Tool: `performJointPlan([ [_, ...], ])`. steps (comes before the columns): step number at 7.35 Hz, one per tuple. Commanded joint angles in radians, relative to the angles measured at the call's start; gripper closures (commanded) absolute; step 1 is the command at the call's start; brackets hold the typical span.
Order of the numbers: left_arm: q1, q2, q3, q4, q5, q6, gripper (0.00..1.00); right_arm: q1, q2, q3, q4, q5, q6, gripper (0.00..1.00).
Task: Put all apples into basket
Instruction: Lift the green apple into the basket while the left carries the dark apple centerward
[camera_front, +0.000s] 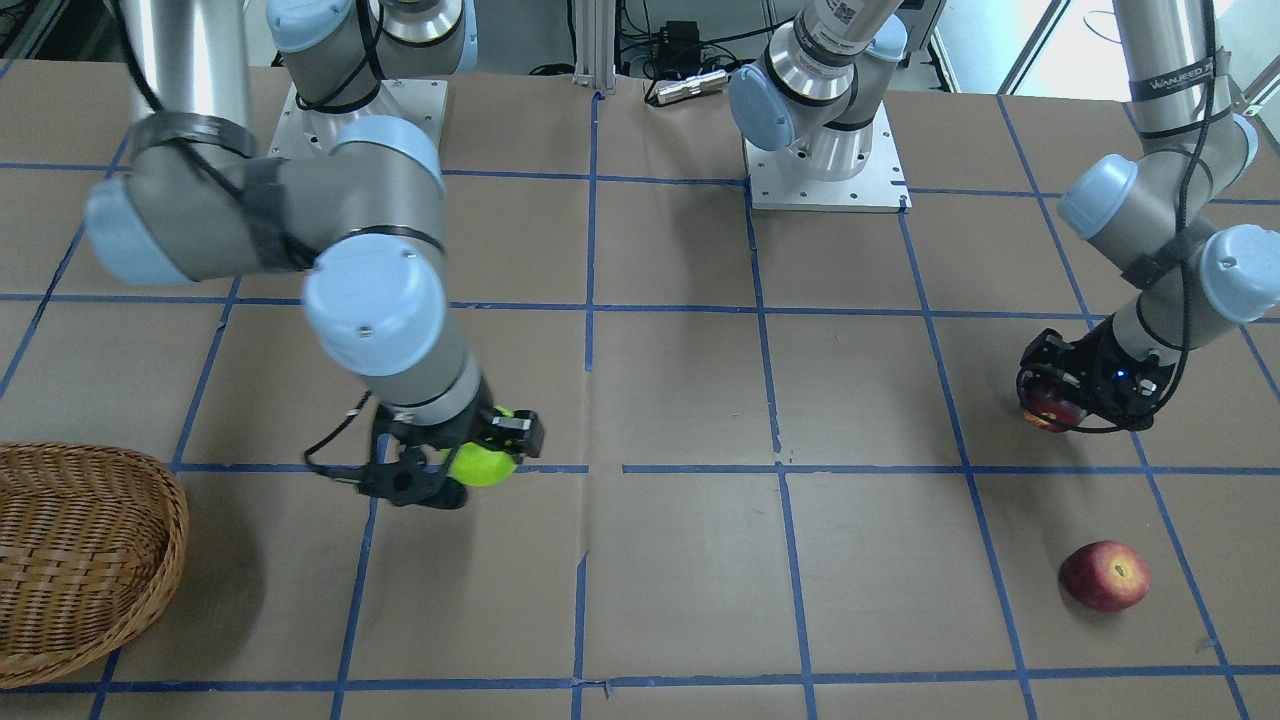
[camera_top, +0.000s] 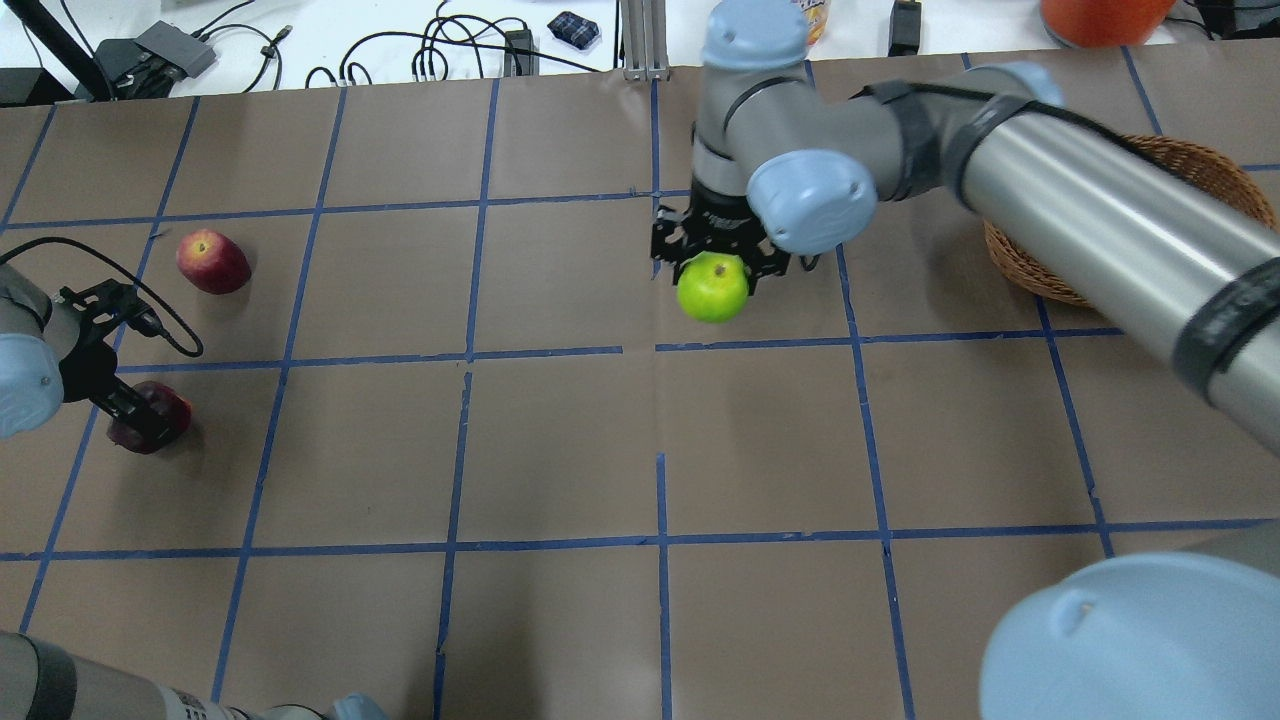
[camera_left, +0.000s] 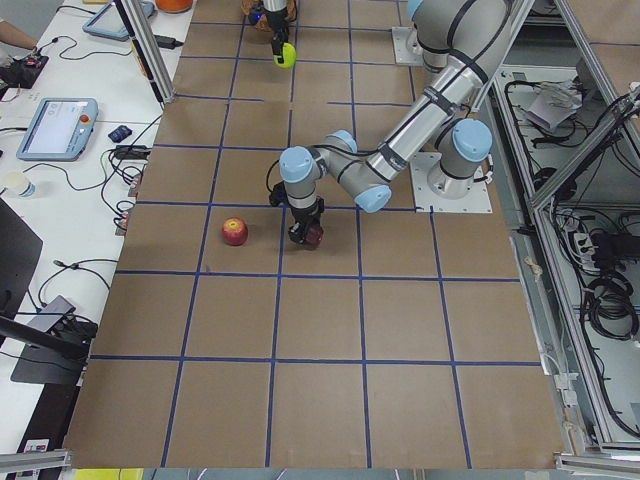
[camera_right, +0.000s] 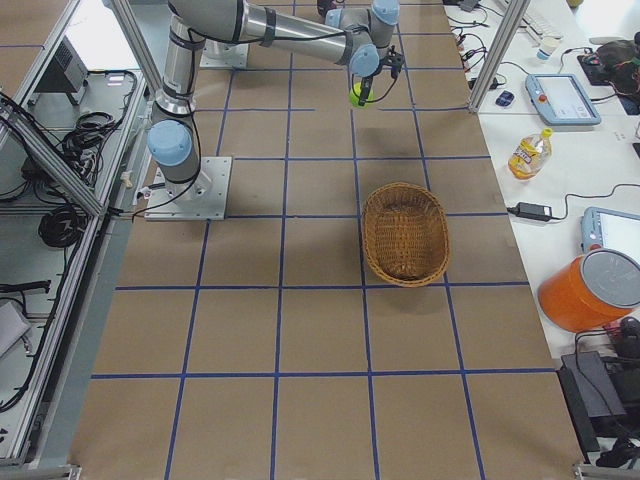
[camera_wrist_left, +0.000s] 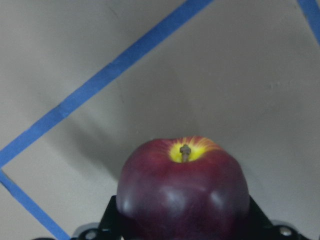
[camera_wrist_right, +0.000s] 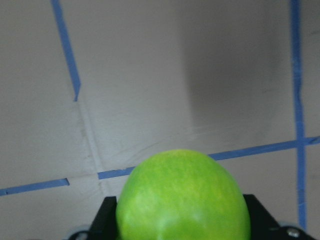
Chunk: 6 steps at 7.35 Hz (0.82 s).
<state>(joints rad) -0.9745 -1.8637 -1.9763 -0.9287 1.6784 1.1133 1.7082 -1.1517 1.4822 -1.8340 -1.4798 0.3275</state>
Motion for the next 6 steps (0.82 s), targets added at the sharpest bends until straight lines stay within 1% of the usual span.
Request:
performJointPlan([
  [1,-0.229,0.061,0.005,-0.079,-0.023,-0.389,0.73,-0.2,-0.019,-0.069,0.064,-0.089,-0.228,1.0],
  [2,-0.339,0.075,0.007,-0.1,-0.051,-0.543,0.73,-0.285,-0.019,-0.075,0.062,-0.158,-0.375,1.0],
  [3,-0.445,0.074,0.007,-0.101,-0.075,-0.722,0.73,-0.383,-0.013,-0.072,0.055,-0.172,-0.547,1.0],
  [4,-0.56,0.043,0.043,-0.078,-0.135,-0.88,0.73,-0.483,-0.005,-0.075,0.044,-0.177,-0.706,1.0],
  [5,-0.679,0.022,0.118,-0.09,-0.155,-1.07,0.73,-0.548,0.015,-0.079,0.03,-0.204,-0.794,1.0],
  [6,-0.781,-0.023,0.185,-0.096,-0.154,-1.254,0.72,-0.585,0.054,-0.079,-0.075,-0.255,-0.88,1.0],
])
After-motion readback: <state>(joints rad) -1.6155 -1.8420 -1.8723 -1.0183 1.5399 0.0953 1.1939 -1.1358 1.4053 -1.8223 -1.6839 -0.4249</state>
